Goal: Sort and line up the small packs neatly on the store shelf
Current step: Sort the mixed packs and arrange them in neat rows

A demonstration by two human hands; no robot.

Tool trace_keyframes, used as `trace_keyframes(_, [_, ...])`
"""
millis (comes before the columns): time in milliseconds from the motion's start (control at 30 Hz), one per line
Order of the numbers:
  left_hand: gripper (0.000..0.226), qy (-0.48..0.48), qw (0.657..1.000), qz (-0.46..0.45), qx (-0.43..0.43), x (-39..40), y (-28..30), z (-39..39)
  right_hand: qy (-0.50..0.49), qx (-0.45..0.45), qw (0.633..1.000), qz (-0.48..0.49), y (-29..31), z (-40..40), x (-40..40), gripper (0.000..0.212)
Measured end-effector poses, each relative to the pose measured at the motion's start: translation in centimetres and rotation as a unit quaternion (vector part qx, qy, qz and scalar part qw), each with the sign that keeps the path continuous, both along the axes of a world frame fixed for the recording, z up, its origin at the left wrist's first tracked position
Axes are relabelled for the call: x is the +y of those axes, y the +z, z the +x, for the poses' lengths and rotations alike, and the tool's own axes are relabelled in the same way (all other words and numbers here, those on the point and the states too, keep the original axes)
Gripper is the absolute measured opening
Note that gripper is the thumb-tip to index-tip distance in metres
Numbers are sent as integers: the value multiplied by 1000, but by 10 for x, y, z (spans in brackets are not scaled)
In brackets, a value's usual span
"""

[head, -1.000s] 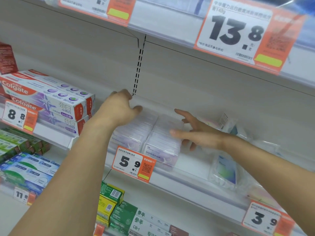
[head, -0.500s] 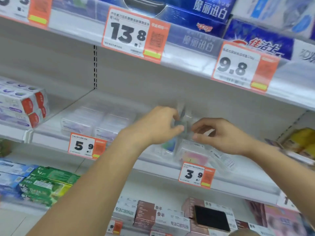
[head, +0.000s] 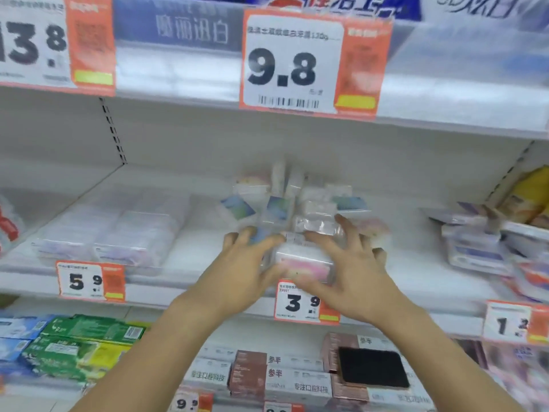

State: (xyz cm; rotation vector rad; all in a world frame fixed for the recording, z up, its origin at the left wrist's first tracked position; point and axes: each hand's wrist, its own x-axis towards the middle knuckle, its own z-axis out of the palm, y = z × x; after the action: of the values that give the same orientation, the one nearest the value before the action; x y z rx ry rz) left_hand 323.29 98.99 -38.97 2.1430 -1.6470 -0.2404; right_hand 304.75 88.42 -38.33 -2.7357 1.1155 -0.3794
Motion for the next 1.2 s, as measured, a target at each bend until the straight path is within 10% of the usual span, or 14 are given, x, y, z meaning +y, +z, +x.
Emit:
trace_keyframes(333, [42,55,997,-53,-27,-25,-11,4,26,-11,995,91,2,14,-61,64])
trace_keyframes(533, [35,90,989,-105,49,-25,3,14,-15,-259,947,191,5,1,-75,46])
trace_keyframes(800, [54,36,989,-52,135,-12,21,25,-159,-429,884,94,9,-16,-90,35])
trace_keyframes(967, [75,37,992,-5,122,-12,17,23,-215,-310,926,19,5,-23,-94,36])
trace_keyframes(1100, [87,35,994,0,102,-16,18,19,-31,-316,947,-49,14,-2,-71,26])
trace_keyframes(1200, [91,53,993,-14,101,-16,19,20,87,-61,994,-15,4,18,-55,61])
